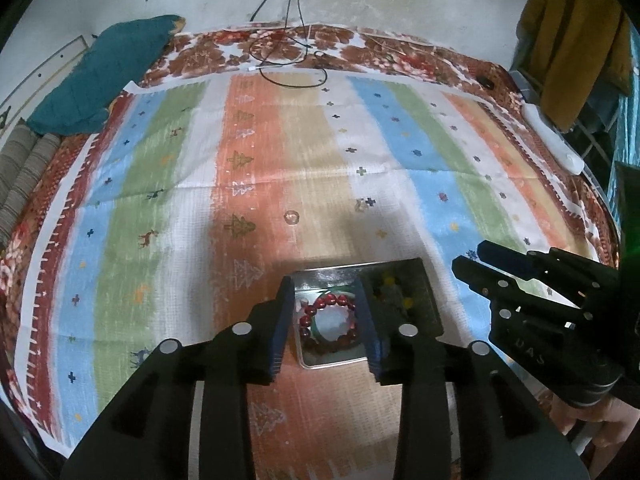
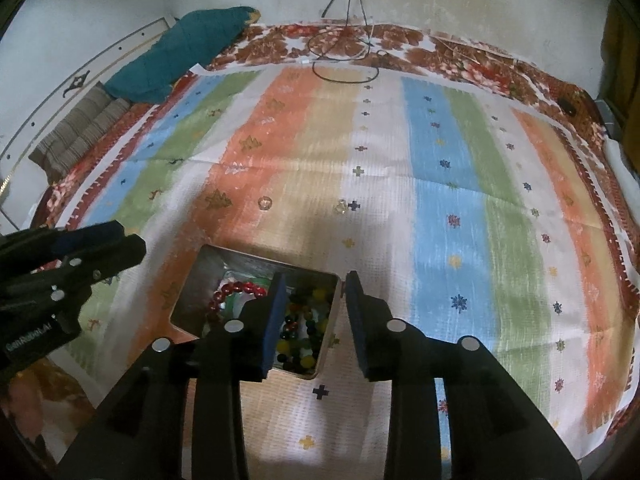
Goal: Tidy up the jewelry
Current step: 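Open both tools and move them toward the silver and gold rings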
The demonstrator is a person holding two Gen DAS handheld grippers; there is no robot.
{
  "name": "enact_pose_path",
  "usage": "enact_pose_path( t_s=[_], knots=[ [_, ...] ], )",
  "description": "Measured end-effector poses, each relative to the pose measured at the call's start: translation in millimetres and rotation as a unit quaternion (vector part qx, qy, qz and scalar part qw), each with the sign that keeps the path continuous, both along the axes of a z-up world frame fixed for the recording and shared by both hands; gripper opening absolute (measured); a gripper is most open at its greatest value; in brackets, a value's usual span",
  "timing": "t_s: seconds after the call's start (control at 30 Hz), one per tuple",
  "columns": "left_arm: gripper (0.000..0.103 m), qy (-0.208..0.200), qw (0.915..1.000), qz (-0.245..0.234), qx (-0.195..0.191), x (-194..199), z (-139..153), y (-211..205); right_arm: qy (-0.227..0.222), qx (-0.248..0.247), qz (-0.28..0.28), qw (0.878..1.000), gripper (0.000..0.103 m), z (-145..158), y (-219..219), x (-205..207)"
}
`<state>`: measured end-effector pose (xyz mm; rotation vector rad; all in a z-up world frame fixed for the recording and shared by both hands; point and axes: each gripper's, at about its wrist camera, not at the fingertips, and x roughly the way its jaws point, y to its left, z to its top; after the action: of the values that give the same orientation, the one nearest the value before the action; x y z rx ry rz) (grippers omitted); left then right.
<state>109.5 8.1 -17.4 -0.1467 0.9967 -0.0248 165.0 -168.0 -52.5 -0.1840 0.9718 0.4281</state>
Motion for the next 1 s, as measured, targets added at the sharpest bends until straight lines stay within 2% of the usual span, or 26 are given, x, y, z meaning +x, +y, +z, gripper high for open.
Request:
enact_pose_path(
  t_s=[0.1,0.2,0.33,0.53,0.73,1.0],
  knots=[
    [0.035,0.007,1.0,0.006,0.0,5.0,-3.7,5.5,-0.004,-0.002,0.001,1.0,0.034,0.8,0.2,3.0],
    [0.041,0.012,0.9999,0.005,0.006,9.8,-7.0,8.3,-0.002,-0.001,0.011,1.0,0.04,1.9,2.1,5.8],
    [0.048,0.014,0.9998,0.001,0.011,15.6,-8.9,10.1,-0.007,-0.015,0.017,1.0,0.041,0.0,5.6,12.3],
    [0.048,0.025,0.9994,-0.001,0.024,30.1,-14.0,13.7,0.005,-0.009,0.011,1.0,0.041,-3.2,4.1,32.4],
    [0.048,0.033,0.9994,-0.006,0.011,46.8,-19.3,17.0,0.015,-0.013,0.023,1.0,0.041,-9.1,11.4,45.3],
    [0.048,0.047,0.9978,-0.015,0.044,66.3,-32.6,14.8,0.038,-0.021,0.039,0.998,0.041,-21.5,17.0,62.6]
  ],
)
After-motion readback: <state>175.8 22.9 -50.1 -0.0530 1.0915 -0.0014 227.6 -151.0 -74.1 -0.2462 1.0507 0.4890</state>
